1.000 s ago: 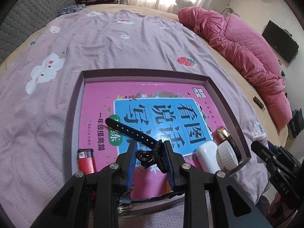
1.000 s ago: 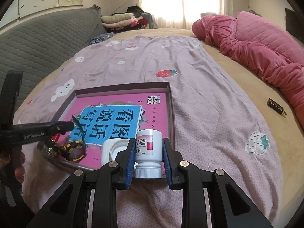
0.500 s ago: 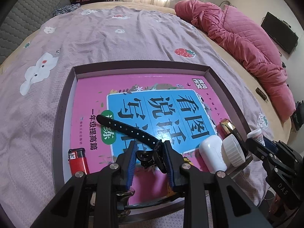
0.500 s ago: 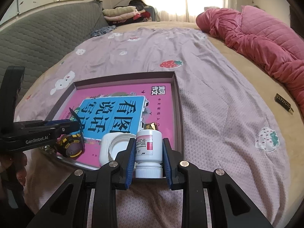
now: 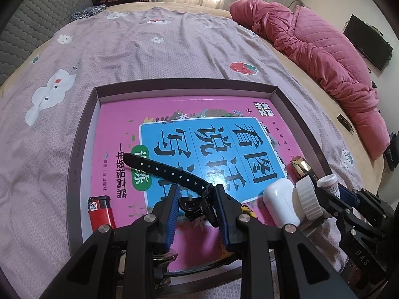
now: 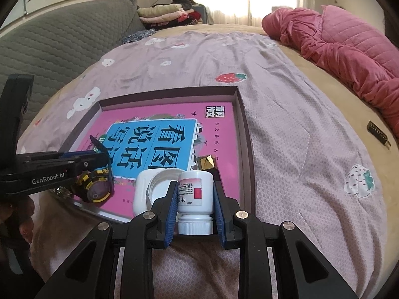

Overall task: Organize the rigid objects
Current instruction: 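Release the black piece beside the brass cup while the right tool releases the pill bottle beside the cap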

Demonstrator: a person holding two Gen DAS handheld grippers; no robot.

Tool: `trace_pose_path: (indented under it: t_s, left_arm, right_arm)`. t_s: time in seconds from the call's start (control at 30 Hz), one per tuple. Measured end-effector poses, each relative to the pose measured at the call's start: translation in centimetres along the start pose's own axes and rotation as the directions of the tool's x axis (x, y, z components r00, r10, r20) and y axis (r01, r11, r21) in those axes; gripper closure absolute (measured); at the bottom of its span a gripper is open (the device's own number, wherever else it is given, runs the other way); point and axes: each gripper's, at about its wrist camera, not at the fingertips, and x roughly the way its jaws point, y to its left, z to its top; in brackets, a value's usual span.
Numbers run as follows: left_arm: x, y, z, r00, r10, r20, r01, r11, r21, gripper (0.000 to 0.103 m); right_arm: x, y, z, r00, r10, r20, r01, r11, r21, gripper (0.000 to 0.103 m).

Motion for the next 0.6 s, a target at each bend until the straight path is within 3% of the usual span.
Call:
trace_pose_path:
  t_s: [0.6]
  left_arm:
    - [-0.20,-0.40,-0.33,0.999,0.034,0.004,-0.034,0.999,0.009,0.075]
  right_arm:
    - [0.16,0.02,0.07,1.000,0.004,-0.003,-0.004,1.000,-0.001,0.076]
